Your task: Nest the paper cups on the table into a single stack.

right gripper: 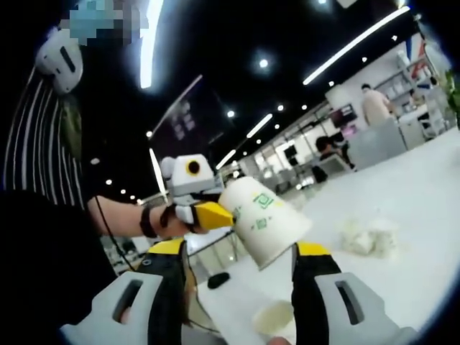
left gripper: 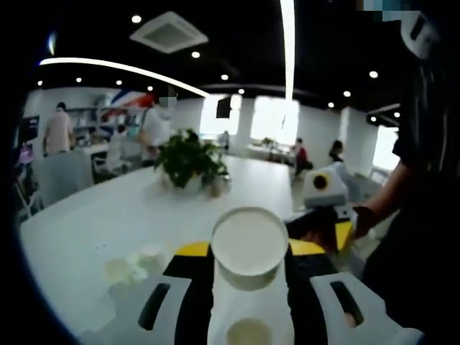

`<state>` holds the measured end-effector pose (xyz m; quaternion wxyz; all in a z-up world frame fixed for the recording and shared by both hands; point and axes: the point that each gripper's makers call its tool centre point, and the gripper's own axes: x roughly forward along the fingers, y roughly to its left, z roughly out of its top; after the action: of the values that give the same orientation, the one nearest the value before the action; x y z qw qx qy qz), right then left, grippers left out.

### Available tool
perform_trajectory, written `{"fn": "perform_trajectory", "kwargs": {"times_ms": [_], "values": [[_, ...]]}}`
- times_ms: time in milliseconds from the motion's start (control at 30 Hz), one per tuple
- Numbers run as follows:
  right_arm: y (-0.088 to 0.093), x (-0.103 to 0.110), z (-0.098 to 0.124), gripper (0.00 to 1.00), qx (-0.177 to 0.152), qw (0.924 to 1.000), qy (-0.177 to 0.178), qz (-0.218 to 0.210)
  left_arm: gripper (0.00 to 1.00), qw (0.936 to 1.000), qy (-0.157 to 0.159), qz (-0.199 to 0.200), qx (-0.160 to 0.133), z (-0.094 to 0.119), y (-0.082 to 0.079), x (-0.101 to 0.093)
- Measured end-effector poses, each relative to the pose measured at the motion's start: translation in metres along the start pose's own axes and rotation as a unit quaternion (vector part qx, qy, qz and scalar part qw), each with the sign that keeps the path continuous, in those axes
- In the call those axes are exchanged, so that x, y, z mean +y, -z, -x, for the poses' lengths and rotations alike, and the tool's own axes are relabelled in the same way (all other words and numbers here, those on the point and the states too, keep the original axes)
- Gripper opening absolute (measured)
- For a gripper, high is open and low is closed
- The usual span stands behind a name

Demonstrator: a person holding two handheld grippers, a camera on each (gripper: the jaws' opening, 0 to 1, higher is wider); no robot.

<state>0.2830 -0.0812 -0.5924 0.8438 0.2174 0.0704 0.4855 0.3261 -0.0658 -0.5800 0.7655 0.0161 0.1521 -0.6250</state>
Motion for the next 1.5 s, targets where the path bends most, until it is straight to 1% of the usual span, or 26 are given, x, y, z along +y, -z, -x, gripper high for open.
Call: {"fn": "perform_trajectory", "kwargs": {"times_ms": [133,267,367,467,500,667,733,867,933,967,1067,1200,1267,1367,1500], "values": [[-0.003,0.001,0.000,0.50,-0.001,1.0000,-0.005,0.001,0.36,0.9999,0.003,0.014,-0.001,0.005,0.004,0.001],[-0.013,0.002,0.001,0.43,-0.020,0.9997,-0.014,-0.009,0.36,0.9997,0.006,0.023,-0.009,0.008,0.005,0.000],[-0.020,0.000,0.002,0.36,-0.034,0.9991,-0.019,-0.016,0.36,0.9996,0.009,0.025,-0.004,0.008,0.007,-0.001],[-0.025,-0.001,0.005,0.28,-0.045,0.9984,-0.026,-0.023,0.36,0.9997,0.013,0.019,-0.002,0.009,0.008,-0.004],[-0.027,-0.001,0.006,0.26,-0.046,0.9981,-0.030,-0.026,0.36,0.9998,0.015,0.012,-0.004,0.009,0.007,-0.006],[-0.032,0.001,0.009,0.14,-0.054,0.9968,-0.043,-0.040,0.36,0.9994,0.030,0.016,-0.006,0.008,0.008,-0.011],[-0.033,0.001,0.010,0.11,-0.055,0.9959,-0.048,-0.053,0.36,0.9997,0.026,0.001,-0.001,0.007,0.011,-0.009],[-0.033,0.002,0.009,0.06,-0.053,0.9955,-0.054,-0.058,0.36,0.9996,0.030,0.003,-0.001,0.005,0.012,-0.010],[-0.033,0.004,0.008,0.02,-0.053,0.9950,-0.060,-0.059,0.36,0.9994,0.034,0.012,0.001,0.004,0.014,-0.012],[-0.034,0.008,0.007,0.02,-0.054,0.9941,-0.069,-0.065,0.36,0.9993,0.035,0.012,0.000,0.004,0.014,-0.012],[-0.033,0.012,0.007,0.00,-0.053,0.9933,-0.078,-0.067,0.37,0.9993,0.035,0.009,-0.004,0.005,0.014,-0.013],[-0.031,0.019,0.006,0.00,-0.051,0.9913,-0.092,-0.079,0.38,0.9993,0.034,0.012,-0.006,0.008,0.016,-0.014],[-0.031,0.020,0.006,0.00,-0.051,0.9913,-0.092,-0.079,0.38,0.9993,0.034,0.012,-0.007,0.008,0.016,-0.015],[-0.031,0.022,0.007,0.00,-0.054,0.9897,-0.095,-0.092,0.39,0.9991,0.036,0.017,-0.016,0.010,0.016,-0.016],[-0.028,0.022,0.007,0.00,-0.049,0.9902,-0.092,-0.092,0.42,0.9993,0.028,0.018,-0.019,0.013,0.018,-0.014]]}}
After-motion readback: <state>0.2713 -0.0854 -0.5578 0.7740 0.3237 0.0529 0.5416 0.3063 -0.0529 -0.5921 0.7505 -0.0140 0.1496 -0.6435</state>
